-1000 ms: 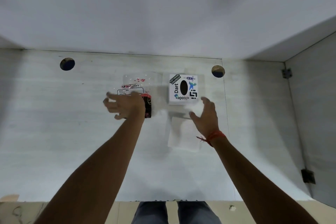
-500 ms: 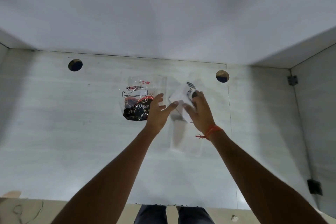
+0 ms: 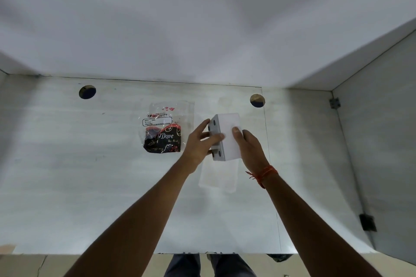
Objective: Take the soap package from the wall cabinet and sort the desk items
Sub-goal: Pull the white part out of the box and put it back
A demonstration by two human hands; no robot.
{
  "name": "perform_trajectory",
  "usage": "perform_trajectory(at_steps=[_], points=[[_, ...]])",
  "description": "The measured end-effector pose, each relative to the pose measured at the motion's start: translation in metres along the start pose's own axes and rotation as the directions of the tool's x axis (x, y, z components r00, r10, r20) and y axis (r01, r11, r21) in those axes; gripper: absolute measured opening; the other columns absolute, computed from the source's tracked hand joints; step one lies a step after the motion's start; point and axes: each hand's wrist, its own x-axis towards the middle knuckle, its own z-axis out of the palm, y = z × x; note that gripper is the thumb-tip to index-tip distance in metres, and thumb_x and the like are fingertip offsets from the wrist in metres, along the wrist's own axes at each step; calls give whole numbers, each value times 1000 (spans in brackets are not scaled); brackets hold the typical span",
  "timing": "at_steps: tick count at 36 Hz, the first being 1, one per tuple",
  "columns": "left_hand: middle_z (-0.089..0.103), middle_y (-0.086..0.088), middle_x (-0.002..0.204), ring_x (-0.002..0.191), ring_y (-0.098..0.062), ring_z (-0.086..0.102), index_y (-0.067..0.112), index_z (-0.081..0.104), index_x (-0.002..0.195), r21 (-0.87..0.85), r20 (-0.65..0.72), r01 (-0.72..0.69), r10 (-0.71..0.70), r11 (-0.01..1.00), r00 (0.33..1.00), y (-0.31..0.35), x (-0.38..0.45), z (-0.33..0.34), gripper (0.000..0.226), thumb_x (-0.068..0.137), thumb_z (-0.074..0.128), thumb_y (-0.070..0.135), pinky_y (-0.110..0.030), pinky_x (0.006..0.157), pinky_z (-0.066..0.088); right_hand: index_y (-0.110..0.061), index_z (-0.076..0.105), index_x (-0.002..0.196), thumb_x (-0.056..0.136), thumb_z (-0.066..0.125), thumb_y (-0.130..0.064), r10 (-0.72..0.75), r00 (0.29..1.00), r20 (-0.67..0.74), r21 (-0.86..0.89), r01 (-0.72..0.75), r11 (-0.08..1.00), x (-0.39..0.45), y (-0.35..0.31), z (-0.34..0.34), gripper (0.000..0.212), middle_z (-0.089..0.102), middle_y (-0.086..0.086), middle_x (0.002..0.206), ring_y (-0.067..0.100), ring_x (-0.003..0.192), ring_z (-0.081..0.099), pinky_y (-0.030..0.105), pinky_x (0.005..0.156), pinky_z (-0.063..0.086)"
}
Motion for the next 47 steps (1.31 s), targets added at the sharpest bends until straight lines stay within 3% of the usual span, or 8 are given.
perform_trajectory(at_steps=[7,11,15,21,25,36,44,47], points=[[71,-10,111,92,-26,68,26,53,136,15,14,38,-39,999,999,-5,-5,-6,60,82,75,13,-29,64,58,2,60,101,86,46,-59,83,996,41,101,-86,991,-18,3,0,64,61,10,93,23,85,58,35,75,53],[66,-11,89,73,-23,65,10,62,125,-149,-168,-14,-12,989,986,-15,-11,-28,36,89,61,4,-39,70,60,-15,65,112,97,41,-53,194,979,69,437,-204,876,-24,1,-15,47,70,12,105,30,96,68,50,74,59],[65,-10,119,110,-21,59,20,57,130,-52,-203,25,-35,998,979,-24,-18,-35,54,78,67,19,-53,103,43,-14,62,113,85,43,-68,146,989,31,227,-149,962,-17,-3,-28,63,66,16,108,32,98,66,57,80,58],[67,-3,114,121,-26,58,13,41,143,-49,-69,12,-15,999,997,-20,-20,-11,71,82,75,26,-53,107,39,-4,57,98,79,45,-72,117,993,-7,67,-116,991,-21,1,-16,72,60,7,88,23,84,60,44,76,57],[69,-4,120,115,-23,63,12,40,145,52,-35,41,-39,998,999,-10,-23,4,84,75,82,31,-55,102,44,-4,57,95,75,46,-75,124,992,-16,53,-123,991,-27,9,-7,75,61,15,93,30,85,60,51,80,56],[71,-9,93,86,-28,68,25,62,103,133,2,47,-48,990,999,-9,-13,5,26,82,76,19,-39,78,59,-2,59,109,98,42,-49,163,985,50,78,-166,983,-30,12,-6,51,62,10,100,24,90,60,42,82,57],[71,-3,82,73,-26,66,13,67,104,118,2,98,-99,988,995,-4,-5,-19,15,93,59,20,-32,62,56,-15,63,115,90,47,-63,276,957,87,293,-290,911,-23,20,-15,57,65,11,115,32,106,62,48,69,60],[72,-3,89,76,-23,69,17,64,116,104,-16,77,-76,992,997,-1,-3,-26,24,93,59,19,-39,69,59,-20,63,120,90,46,-63,278,954,113,311,-300,902,-20,23,-26,55,66,11,118,33,108,62,52,72,60]])
